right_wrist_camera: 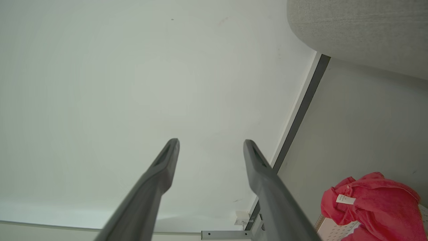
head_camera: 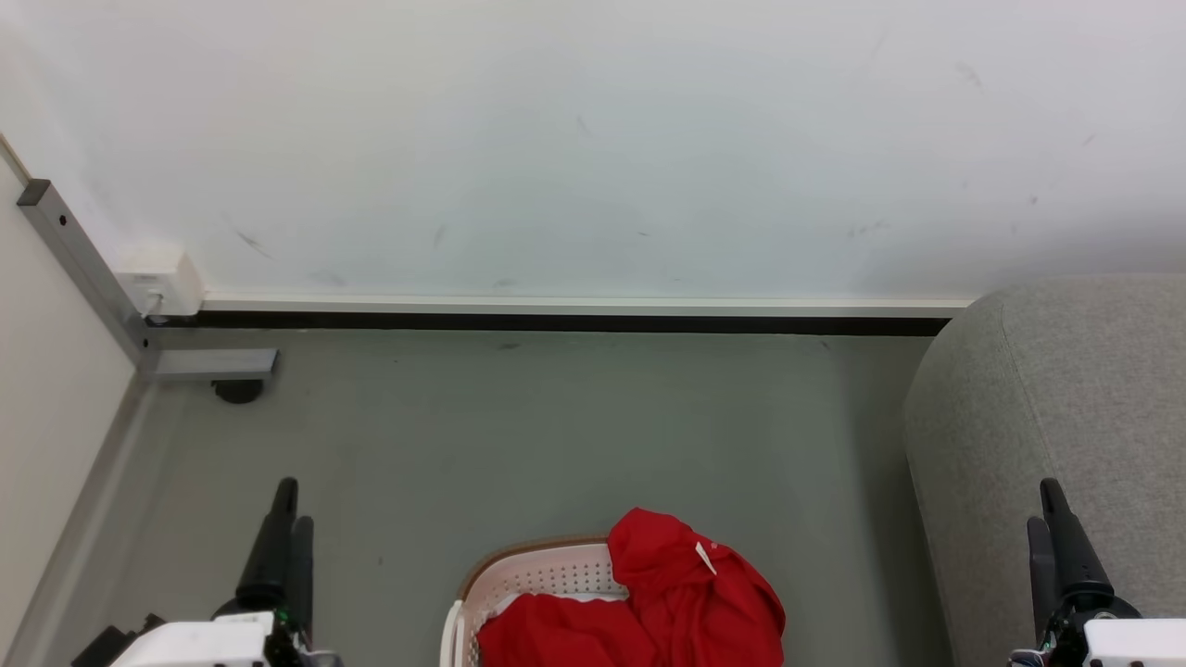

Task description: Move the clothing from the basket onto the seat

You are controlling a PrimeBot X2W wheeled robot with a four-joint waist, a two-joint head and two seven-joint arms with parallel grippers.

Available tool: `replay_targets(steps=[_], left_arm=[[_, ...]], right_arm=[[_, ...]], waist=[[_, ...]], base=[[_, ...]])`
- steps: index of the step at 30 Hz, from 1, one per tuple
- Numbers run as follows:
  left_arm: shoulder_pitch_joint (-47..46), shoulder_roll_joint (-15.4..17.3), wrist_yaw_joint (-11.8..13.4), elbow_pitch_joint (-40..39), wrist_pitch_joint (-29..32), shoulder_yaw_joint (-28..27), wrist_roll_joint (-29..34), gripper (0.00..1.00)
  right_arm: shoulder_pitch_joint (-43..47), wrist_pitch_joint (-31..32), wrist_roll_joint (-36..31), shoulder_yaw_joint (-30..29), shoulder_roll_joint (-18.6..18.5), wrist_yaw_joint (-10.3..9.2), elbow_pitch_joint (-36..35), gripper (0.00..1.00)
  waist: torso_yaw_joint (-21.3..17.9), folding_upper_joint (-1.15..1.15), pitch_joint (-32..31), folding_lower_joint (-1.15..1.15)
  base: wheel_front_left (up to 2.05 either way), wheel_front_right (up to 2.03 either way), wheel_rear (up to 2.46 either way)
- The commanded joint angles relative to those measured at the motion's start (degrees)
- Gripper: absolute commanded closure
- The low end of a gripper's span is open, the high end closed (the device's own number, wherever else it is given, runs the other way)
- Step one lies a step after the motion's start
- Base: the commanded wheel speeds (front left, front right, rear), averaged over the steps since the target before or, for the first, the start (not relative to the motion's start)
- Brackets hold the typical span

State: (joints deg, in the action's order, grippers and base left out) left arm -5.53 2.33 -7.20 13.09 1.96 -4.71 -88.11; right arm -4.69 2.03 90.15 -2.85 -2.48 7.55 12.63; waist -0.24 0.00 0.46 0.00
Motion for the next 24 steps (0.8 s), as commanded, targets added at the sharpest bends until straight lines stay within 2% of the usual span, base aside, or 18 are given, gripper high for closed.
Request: replay_targets(steps=[1, 18, 24], left_arm=[[-1.7, 0.3, -0.1, -1.5, -0.6, 0.1, 2.7, 0.00], [-1.6, 0.4, -0.2, -4.4, -4.3, 0.7, 22.9, 0.00], [-1.6, 0.5, 0.3, -4.6, -5.5, 1.5, 30.5, 0.00]], right_arm=[[-1.7, -0.7, -1.5, 0.3, -0.7, -0.02, -1.4, 0.00], [-2.1, -4.4, -13.6, 2.1, -0.5, -0.03, -3.0, 0.00], [-2.1, -5.6, -20.4, 3.0, -0.6, -0.04, -3.3, 0.00]], waist=[[-0.1, 0.00, 0.0, 0.00], [-0.4, 0.00, 0.4, 0.00], [-0.5, 0.00, 0.4, 0.00]], base=[[0.00, 0.00, 0.00], [0.00, 0.00, 0.00], [0.00, 0.00, 0.00]])
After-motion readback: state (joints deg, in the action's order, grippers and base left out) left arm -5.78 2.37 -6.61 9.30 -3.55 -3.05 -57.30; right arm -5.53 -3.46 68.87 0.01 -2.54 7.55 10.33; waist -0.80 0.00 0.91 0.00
